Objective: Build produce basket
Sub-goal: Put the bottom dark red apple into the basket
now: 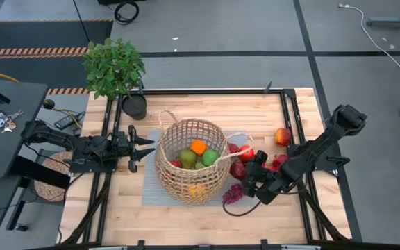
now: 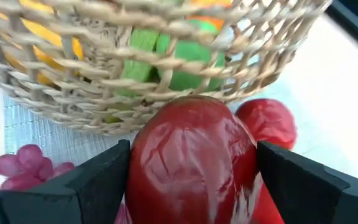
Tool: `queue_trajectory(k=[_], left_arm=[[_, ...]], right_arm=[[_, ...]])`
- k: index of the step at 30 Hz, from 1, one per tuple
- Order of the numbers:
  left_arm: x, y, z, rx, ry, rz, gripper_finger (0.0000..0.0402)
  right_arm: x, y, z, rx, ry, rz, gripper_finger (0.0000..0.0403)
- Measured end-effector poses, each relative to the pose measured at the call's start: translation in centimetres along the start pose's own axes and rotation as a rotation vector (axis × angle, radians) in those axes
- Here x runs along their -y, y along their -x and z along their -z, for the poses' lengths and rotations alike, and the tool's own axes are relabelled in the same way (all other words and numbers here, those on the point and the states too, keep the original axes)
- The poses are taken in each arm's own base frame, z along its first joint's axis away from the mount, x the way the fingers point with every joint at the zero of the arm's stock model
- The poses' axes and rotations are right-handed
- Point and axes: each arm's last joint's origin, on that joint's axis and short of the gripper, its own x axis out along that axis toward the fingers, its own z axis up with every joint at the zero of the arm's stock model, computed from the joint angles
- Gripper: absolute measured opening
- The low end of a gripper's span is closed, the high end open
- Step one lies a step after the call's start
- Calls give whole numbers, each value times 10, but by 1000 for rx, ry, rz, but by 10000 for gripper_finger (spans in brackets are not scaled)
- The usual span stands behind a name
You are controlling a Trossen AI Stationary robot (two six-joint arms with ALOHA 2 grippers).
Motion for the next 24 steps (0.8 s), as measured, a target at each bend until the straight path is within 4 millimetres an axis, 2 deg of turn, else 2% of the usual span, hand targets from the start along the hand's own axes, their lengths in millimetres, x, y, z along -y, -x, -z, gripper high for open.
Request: queue_trajectory(k=[6, 11, 15, 24], left_arm=[[0, 0, 0, 0, 0, 0, 151], [0, 0, 0, 0, 0, 0, 148], [0, 0, 0, 0, 0, 0, 149], [0, 0, 0, 0, 0, 0, 151]], right_arm=[[-3, 28, -19, 46, -8, -70, 345], [-4, 47, -28, 98, -23, -120, 345], [-7, 57, -29, 136, -53, -167, 345], [-23, 73, -46, 311, -123, -296, 345]])
